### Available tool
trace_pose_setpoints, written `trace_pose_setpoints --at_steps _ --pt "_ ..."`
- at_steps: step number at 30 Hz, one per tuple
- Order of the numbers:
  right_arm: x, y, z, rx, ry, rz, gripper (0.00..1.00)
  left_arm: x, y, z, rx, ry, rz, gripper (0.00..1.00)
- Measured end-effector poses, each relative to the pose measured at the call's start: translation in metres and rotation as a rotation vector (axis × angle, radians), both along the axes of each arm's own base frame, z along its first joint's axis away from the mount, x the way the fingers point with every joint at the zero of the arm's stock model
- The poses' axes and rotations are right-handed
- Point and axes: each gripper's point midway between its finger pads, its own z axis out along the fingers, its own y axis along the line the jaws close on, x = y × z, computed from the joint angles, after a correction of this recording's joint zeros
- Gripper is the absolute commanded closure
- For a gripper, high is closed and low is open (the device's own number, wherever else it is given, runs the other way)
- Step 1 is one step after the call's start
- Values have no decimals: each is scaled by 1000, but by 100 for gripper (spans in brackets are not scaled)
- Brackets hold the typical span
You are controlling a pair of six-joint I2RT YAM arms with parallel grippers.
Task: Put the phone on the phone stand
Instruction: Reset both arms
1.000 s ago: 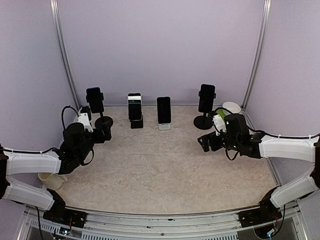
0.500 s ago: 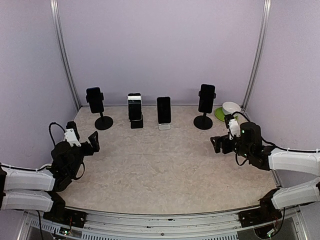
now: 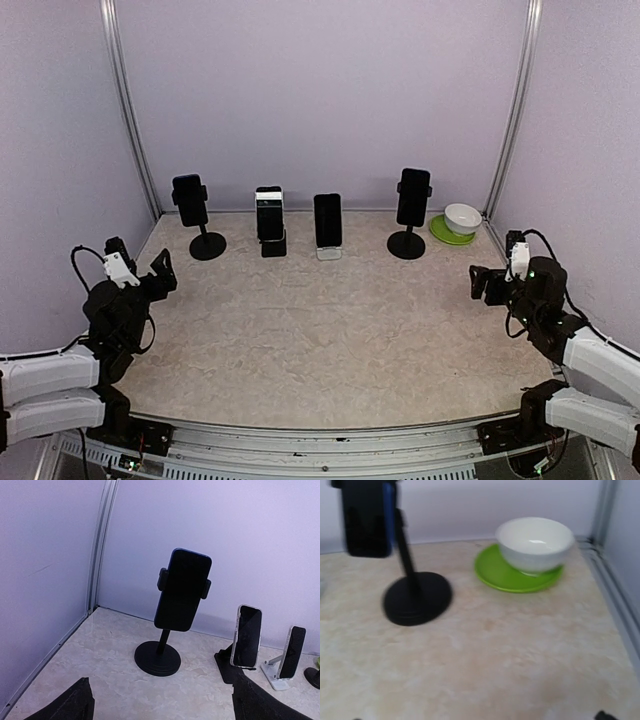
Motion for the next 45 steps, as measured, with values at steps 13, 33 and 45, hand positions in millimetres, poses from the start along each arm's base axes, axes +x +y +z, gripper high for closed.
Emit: trace_pose_setpoints --at_steps 13,33,45 --pt "-14 -33 -13 -37 28 -173 0 3 26 -17 105 96 164 1" --pt "-40 -48 -7 -66 -125 -210 0 -19 30 -29 145 88 155 1" --pt "-42 -45 -3 -73 -156 -184 0 -30 26 -21 138 32 128 1"
